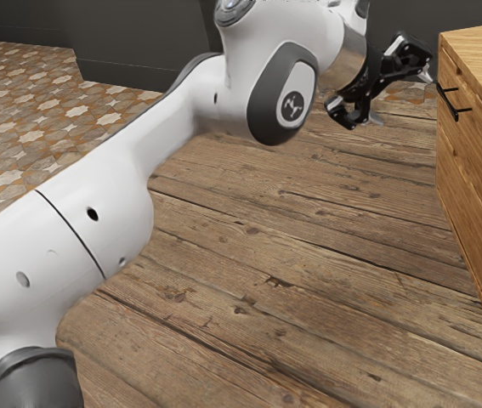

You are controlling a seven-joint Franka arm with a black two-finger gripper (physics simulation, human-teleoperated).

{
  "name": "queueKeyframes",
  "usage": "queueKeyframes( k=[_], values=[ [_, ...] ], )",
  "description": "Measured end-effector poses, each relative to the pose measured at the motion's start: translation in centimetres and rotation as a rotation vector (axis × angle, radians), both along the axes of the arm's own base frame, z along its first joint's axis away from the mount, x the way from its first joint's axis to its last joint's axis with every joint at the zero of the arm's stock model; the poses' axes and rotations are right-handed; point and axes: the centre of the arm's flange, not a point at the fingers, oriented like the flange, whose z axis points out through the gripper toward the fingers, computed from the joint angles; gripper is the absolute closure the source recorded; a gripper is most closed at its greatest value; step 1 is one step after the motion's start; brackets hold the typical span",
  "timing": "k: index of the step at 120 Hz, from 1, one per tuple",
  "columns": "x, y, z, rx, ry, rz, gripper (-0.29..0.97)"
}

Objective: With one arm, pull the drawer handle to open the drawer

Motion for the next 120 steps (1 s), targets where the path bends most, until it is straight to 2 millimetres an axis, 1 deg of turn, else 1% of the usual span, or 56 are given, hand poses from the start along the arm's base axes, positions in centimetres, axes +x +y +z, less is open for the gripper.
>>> queueKeyframes(
  k=[7,13,27,44,55,77,107,120],
  values=[
    [0.2,0.2,-0.7,0.002,0.025,0.012,0.02],
    [0.3,0.0,-1.0,-0.001,0.038,0.016,0.02],
    [0.4,-0.7,-1.3,-0.015,0.032,0.022,0.02],
    [0.6,-1.0,-1.5,-0.033,0.016,0.033,0.02],
    [0.8,-1.5,-1.9,-0.043,0.007,0.036,0.02],
    [1.6,-1.7,-4.0,-0.05,0.021,0.05,0.02],
    [1.8,-1.5,-3.6,-0.065,-0.021,0.067,0.02],
    [2.2,-1.7,-4.3,-0.07,-0.032,0.07,0.02]
  ],
)
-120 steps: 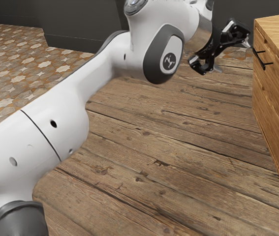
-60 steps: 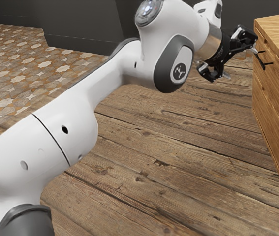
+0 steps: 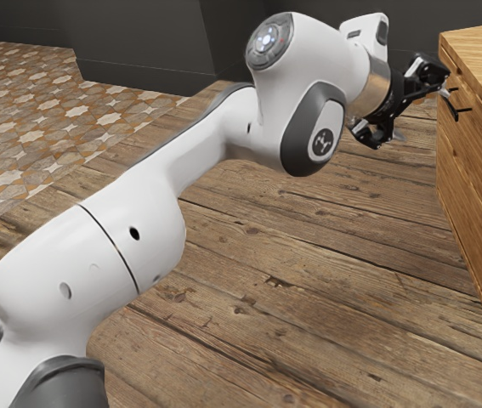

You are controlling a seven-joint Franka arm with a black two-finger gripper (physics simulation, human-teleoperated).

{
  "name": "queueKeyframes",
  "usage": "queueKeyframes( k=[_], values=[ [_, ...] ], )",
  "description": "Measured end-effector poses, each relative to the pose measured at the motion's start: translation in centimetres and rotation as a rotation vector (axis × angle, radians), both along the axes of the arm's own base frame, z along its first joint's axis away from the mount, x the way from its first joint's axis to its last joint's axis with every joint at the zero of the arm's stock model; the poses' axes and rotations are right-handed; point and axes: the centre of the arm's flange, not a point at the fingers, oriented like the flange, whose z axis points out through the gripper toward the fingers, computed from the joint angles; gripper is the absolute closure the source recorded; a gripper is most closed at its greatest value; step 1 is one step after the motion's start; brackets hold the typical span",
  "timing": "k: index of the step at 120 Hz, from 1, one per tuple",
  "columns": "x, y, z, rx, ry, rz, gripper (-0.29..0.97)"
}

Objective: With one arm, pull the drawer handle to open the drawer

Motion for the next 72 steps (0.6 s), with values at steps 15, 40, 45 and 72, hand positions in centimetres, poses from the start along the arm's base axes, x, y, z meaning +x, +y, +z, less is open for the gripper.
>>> queueKeyframes(
  k=[15,40,45,72],
  values=[
    [0.5,-0.3,-1.3,-0.003,-0.001,0.002,0.02],
    [1.1,0.5,-2.6,0.01,0.012,0.02,0.02],
    [0.9,0.7,-2.3,0.025,0.015,0.022,0.02],
    [0.8,-0.2,-1.3,0.063,-0.032,0.014,0.02]
  ],
)
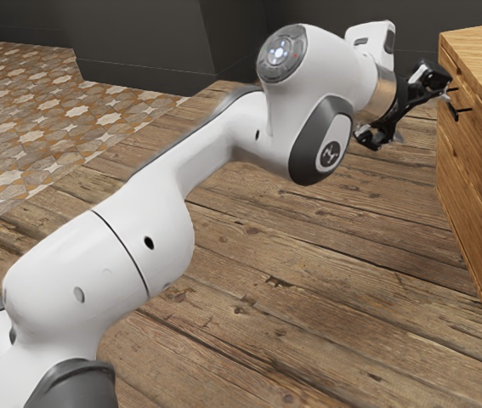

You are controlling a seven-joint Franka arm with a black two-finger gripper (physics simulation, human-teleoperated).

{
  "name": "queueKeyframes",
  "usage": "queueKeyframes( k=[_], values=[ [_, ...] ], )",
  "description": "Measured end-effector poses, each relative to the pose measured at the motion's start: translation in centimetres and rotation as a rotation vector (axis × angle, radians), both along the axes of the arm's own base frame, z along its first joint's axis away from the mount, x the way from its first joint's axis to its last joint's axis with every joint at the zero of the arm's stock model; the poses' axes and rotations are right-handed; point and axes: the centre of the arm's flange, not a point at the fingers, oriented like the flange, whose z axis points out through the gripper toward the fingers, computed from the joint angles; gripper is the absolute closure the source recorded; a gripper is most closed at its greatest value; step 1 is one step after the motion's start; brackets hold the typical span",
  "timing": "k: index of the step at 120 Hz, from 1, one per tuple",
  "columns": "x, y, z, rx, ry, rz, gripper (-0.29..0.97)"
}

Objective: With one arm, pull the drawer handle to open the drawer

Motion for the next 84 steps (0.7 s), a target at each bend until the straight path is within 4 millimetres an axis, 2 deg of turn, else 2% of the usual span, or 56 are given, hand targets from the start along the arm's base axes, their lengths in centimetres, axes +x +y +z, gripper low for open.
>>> queueKeyframes(
  k=[29,51,60,72,84],
  values=[
    [0.4,-0.8,-1.1,-0.002,-0.027,-0.008,0.02],
    [0.3,0.6,-1.5,0.067,0.034,0.018,0.02],
    [-0.7,1.5,0.0,0.111,0.063,0.032,0.02],
    [-3.3,3.6,1.8,0.162,0.129,0.056,0.02],
    [-4.5,5.5,1.4,0.212,0.217,0.09,0.02]
  ],
)
